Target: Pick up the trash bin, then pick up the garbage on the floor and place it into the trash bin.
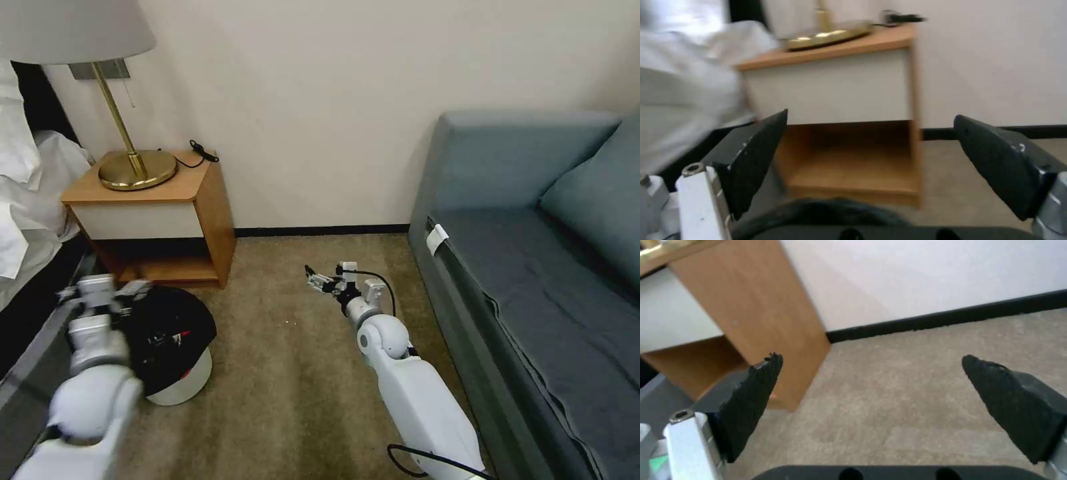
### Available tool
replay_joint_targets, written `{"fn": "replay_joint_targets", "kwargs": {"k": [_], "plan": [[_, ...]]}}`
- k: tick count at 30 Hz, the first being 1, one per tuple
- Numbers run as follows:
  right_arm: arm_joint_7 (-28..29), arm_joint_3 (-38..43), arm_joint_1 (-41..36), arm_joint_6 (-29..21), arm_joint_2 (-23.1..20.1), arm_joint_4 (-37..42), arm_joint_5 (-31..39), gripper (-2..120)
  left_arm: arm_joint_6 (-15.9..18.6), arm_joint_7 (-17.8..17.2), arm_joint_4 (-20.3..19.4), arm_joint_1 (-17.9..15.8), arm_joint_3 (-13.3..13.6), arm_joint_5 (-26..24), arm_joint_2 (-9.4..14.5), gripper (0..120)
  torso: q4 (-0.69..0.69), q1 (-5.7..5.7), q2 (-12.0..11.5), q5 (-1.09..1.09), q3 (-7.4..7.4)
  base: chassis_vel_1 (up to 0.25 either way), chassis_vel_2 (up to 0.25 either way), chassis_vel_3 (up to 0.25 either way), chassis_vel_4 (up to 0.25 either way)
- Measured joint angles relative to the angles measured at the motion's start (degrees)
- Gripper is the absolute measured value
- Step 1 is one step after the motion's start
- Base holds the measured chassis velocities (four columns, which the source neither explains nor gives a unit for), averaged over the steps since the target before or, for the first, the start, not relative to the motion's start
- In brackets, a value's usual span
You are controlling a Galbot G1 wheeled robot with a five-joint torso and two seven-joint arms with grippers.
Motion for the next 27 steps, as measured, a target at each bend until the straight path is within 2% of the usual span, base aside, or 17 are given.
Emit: {"fn": "replay_joint_targets", "kwargs": {"k": [3, 8, 27], "plan": [[0.1, 1.2, 0.4, 0.3, -0.1, -0.4, 1.1, 100, -1.3, 1.0, 2.9, -2.4, 4.2, 0.6, -1.2, 100, 0.01, 0.0, 0.0, 0.0, 0.0, 0.0, 0.0, 0.0, 0.0], [-0.5, 2.5, 0.6, 0.4, -0.8, -0.8, 2.1, 100, -1.7, 1.6, 5.4, -3.6, 6.7, 1.2, -2.0, 100, 0.01, 0.0, 0.0, -0.01, 0.0, 0.0, 0.0, 0.0, 0.0], [-1.1, 2.8, 0.5, 0.1, -1.1, -1.1, 2.2, 100, -1.8, 1.5, 5.6, -3.4, 6.5, 1.2, -2.1, 100, 0.02, 0.0, 0.0, 0.0, 0.0, 0.0, 0.0, 0.0, 0.0]]}}
